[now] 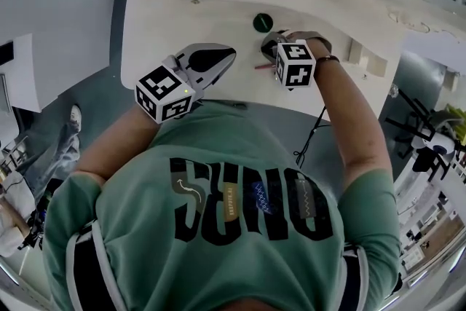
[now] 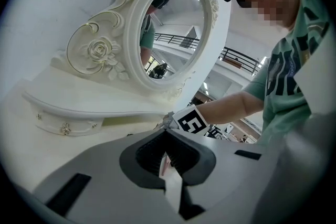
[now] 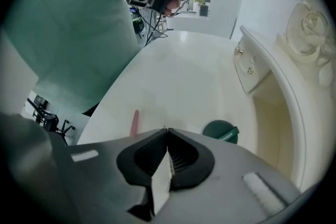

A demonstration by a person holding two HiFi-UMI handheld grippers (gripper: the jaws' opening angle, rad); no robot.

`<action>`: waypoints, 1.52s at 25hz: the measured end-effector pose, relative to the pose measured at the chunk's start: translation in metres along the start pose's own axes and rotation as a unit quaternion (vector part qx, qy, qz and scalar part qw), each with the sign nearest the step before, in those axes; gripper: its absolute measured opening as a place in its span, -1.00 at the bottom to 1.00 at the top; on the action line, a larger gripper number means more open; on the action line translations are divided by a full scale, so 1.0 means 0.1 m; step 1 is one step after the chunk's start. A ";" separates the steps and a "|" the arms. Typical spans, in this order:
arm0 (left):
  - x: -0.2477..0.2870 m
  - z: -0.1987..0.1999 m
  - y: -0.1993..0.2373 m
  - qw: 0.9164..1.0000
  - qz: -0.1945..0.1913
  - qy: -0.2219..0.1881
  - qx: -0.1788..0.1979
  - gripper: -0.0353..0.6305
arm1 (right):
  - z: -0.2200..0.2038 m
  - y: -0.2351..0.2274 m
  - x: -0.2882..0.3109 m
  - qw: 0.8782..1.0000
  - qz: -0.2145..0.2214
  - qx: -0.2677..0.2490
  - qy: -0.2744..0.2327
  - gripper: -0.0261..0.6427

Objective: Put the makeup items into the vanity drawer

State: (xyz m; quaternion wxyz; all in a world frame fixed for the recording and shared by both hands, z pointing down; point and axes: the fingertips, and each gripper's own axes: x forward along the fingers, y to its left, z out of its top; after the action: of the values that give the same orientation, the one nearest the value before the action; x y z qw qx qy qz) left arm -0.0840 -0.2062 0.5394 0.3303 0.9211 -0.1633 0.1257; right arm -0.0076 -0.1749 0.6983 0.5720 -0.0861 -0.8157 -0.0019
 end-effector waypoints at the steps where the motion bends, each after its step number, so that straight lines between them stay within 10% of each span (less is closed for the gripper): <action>1: 0.01 0.01 -0.02 1.000 0.000 0.001 0.001 -0.88 | 0.00 0.01 -0.01 1.000 -0.003 0.007 -0.005 -0.88; 8: 0.11 0.15 -0.25 1.000 -0.020 0.001 0.023 -0.88 | 0.11 -0.10 -0.69 0.982 -0.109 0.113 -0.102 -0.90; 15: 0.44 0.48 -0.97 0.992 -0.093 0.004 0.081 -0.88 | -0.05 0.26 -2.12 0.899 -0.280 0.259 -0.215 -0.90; 22: 0.87 0.57 -2.10 0.968 -0.199 0.026 0.148 -0.88 | -0.44 1.46 -3.35 0.733 -0.443 0.390 -0.339 -0.90; 33: 1.24 0.11 -3.89 0.906 -0.365 0.087 0.197 -0.88 | -0.73 3.82 -4.08 0.370 -0.586 0.477 -0.540 -0.90; 35: 1.27 0.03 -4.06 0.899 -0.381 0.096 0.194 -0.88 | -0.75 4.04 -4.08 0.343 -0.595 0.480 -0.545 -0.90; 38: 1.30 -0.04 -4.20 0.893 -0.392 0.103 0.197 -0.88 | -0.78 4.21 -4.07 0.338 -0.604 0.486 -0.533 -0.90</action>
State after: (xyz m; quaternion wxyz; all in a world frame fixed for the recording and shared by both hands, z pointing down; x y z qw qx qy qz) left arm 0.1958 0.0744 0.3483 0.1797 0.9384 0.2738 0.1102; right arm 0.2594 0.1762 0.3053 -0.2008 0.7406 -0.6340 0.0958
